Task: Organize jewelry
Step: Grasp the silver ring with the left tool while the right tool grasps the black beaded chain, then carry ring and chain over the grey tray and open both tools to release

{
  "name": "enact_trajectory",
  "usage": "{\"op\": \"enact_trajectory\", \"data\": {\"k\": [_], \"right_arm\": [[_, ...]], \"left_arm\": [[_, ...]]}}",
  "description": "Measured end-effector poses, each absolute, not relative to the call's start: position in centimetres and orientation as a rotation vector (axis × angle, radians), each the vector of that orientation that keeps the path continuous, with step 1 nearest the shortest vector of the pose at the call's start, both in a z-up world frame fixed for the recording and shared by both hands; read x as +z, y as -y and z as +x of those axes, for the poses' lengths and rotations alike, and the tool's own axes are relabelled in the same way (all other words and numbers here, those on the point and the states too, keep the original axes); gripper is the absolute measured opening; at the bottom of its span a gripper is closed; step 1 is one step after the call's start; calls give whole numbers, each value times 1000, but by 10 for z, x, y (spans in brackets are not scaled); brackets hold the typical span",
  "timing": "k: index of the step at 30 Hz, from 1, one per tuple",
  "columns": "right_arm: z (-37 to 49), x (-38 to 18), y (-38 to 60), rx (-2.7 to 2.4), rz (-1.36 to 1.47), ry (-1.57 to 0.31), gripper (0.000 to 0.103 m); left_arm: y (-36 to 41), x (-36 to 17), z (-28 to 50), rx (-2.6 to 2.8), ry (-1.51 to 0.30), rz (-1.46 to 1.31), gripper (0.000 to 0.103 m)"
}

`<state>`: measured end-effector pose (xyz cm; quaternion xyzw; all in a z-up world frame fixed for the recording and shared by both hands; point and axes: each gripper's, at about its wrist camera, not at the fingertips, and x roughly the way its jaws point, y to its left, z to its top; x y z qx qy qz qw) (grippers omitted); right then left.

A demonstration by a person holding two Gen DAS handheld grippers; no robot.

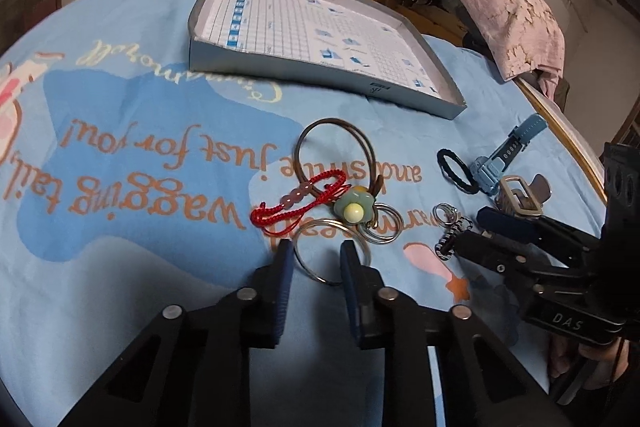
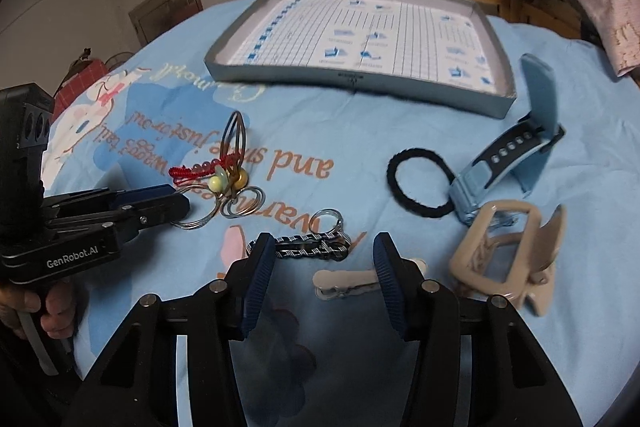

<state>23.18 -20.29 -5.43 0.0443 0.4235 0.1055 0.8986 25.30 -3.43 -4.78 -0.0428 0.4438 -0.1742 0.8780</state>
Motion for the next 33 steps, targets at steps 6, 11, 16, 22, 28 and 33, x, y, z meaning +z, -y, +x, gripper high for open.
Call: {"op": "enact_trajectory", "data": {"k": [6,11,16,22,28,33], "right_arm": [[242,-61,198,235,101,-916,37],[239,-61,197,238,96,-917,29],[237,-60,206,229,141,-903,17],[228,-53,218,243,224,-845,7],[220,-44,220,251,243,-780,4],[216,-32,222,243,243,-719,2]], "left_arm": [[26,-54,257,-363,-946,-165,7],[31,-56,257,-384,-945,-155,4],[32,-54,253,-405,-929,-147,4],[38,-44,241,-413,-869,-109,3],[43,-32,234,-427,-817,-78,3],[40,-30,237,-423,-822,-102,3]]}}
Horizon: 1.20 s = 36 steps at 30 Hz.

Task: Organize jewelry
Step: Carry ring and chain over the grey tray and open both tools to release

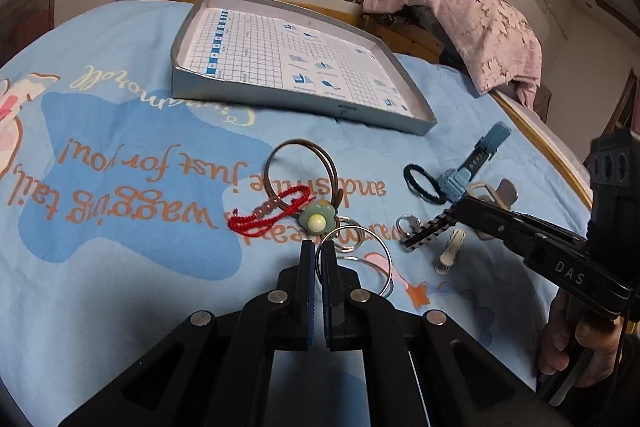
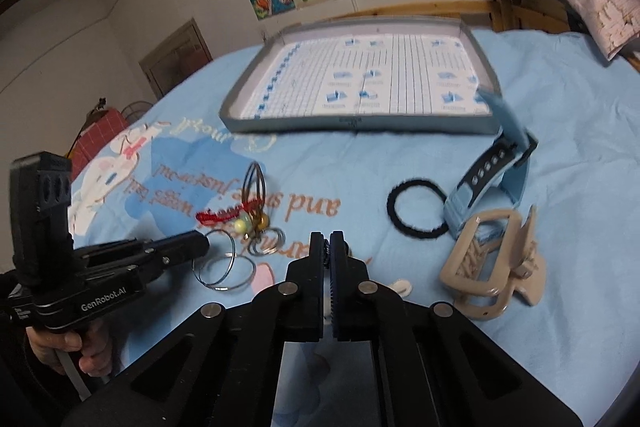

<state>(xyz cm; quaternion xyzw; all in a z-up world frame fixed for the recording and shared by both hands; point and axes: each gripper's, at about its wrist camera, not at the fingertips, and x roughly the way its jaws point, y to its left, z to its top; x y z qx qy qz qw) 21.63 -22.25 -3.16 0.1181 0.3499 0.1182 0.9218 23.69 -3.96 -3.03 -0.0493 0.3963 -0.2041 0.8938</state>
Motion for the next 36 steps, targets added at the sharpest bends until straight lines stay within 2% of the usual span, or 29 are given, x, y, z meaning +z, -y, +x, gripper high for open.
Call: {"op": "enact_trajectory", "data": {"k": [12,21,28,36], "right_arm": [[225,6,227,260,238,-622,1],[316,59,225,201,222,-526,1],[386,30,220,188,319,-617,1],[410,-14,212,161,381,-700,1]], "left_arm": [[30,19,265,-396,-756,-148,3],[27,55,354,-310,-625,-209,3],[22,26,418,-284,-699,-262,3],[22,-6,442,-238,-769,-265,4]]}}
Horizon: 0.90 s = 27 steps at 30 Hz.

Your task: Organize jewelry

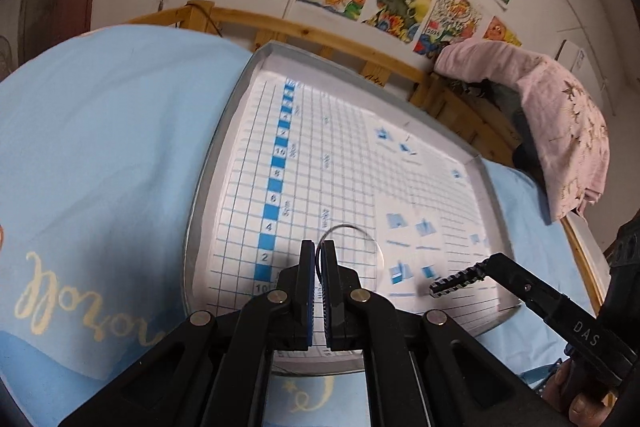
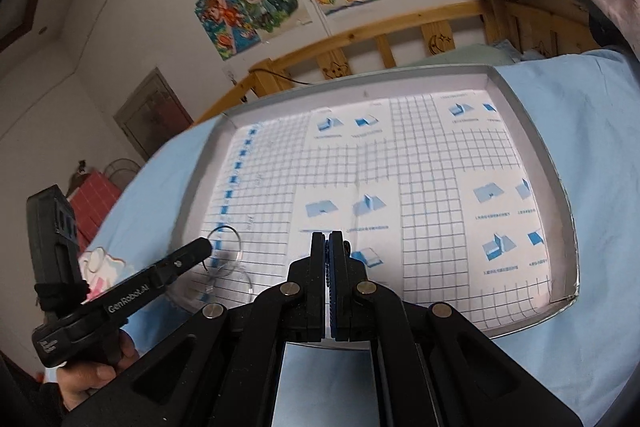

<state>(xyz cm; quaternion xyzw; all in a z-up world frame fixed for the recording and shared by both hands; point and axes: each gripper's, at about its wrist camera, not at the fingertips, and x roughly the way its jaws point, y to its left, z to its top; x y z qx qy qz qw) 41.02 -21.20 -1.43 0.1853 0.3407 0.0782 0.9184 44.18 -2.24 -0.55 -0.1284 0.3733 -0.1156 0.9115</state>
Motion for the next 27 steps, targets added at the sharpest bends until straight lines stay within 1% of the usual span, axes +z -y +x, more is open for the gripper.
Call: {"op": "enact_trajectory", "data": {"k": [1,3,4,5,6,8,9,10,11,13,14,15,17,19,20,23,25,27], "right_arm": [[411,-16,211,152,374,-703,2],[413,-19,211,133,357,-713,2],[414,-21,211,127,351,-720,2],[416,-20,213,124,346,-724,2],[416,-21,211,118,334,-725,4],[414,-16,215,105,322,-720,18],[411,-14,215,96,314,-710,34],[406,-10,217,88,310,-698,43],[401,-6,220,77,303,-684,44],[391,0,222,60,288,-664,47],[387,4,224,55,286,-654,50],[382,8,227,46,281,-641,54],[366,17,229,37,260,-604,58],[349,27,231,30,234,-570,71],[343,30,234,30,226,-556,73],[310,44,236,22,196,-488,84],[291,51,238,22,191,-452,98],[273,57,240,15,186,-423,101]], "left_arm": [[22,-8,443,-223,-777,-264,5],[22,-13,445,-202,-797,-270,12],[21,-15,445,-201,-798,-275,17],[20,-15,444,-197,-796,-275,27],[21,-14,441,-190,-784,-271,32],[19,-10,435,-180,-748,-264,59],[19,-7,431,-183,-722,-262,63],[19,-2,425,-188,-694,-259,72],[19,2,420,-178,-675,-250,81],[18,10,411,-152,-638,-230,88],[17,15,404,-153,-618,-228,89],[16,18,400,-155,-608,-229,90],[13,26,387,-147,-574,-217,95],[11,32,373,-134,-545,-197,99],[11,36,361,-129,-521,-183,100],[12,45,333,-119,-464,-150,103],[11,52,309,-114,-424,-133,103],[11,57,285,-110,-397,-130,103]]}}
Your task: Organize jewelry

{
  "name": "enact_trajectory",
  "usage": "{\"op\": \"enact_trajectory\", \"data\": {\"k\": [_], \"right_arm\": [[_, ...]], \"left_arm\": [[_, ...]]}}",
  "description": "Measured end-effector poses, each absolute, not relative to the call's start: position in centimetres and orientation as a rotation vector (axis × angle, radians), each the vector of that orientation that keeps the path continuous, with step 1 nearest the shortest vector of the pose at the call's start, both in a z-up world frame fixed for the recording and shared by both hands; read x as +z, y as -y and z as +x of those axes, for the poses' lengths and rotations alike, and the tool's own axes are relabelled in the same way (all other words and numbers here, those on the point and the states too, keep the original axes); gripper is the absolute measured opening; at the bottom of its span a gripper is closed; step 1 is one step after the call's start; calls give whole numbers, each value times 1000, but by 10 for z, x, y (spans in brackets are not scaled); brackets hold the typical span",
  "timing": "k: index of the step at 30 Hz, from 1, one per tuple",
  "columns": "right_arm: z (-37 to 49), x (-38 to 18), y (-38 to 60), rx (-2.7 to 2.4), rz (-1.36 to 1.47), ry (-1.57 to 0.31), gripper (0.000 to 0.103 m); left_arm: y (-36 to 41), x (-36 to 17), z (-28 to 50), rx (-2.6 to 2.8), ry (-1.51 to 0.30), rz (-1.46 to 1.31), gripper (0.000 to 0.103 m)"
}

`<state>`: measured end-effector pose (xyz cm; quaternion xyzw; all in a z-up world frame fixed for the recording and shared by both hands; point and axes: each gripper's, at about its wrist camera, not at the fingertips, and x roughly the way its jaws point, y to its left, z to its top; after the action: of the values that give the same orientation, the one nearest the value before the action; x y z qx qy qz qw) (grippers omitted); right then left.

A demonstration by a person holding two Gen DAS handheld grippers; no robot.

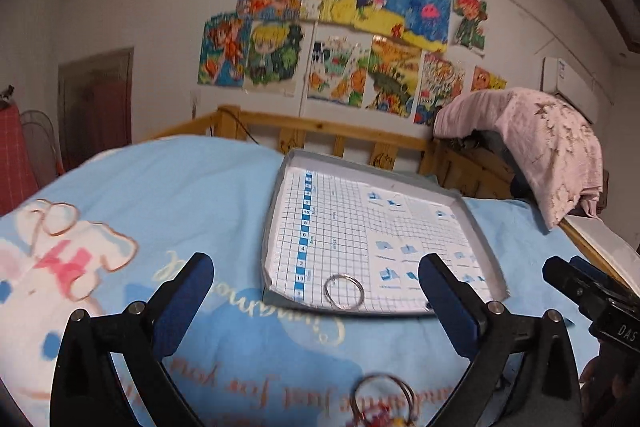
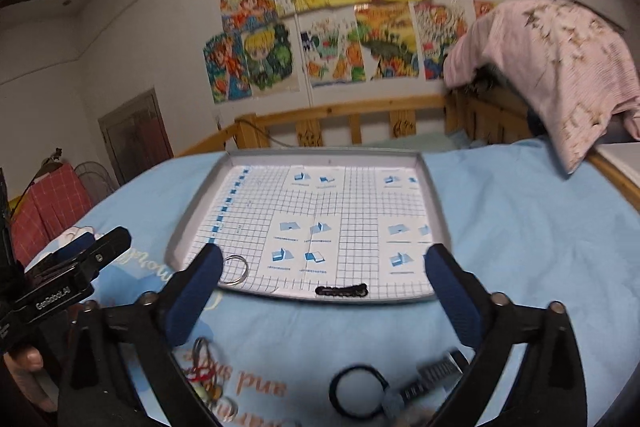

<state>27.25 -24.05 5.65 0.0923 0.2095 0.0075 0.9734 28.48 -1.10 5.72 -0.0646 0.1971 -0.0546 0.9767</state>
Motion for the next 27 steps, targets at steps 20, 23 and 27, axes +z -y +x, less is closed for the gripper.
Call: {"op": "enact_trajectory", "data": {"k": [20,23,27], "right_arm": [[83,76,234,-62,111,-239,102],[62,74,235,-79,107,-233,102],[36,69,233,-96,113,-237,102]], "left_arm": [[14,77,98,-104,-234,-55,103],[13,74,80,-103,-229,-47,103],[9,66,55,-102,-234,-42,103]]}}
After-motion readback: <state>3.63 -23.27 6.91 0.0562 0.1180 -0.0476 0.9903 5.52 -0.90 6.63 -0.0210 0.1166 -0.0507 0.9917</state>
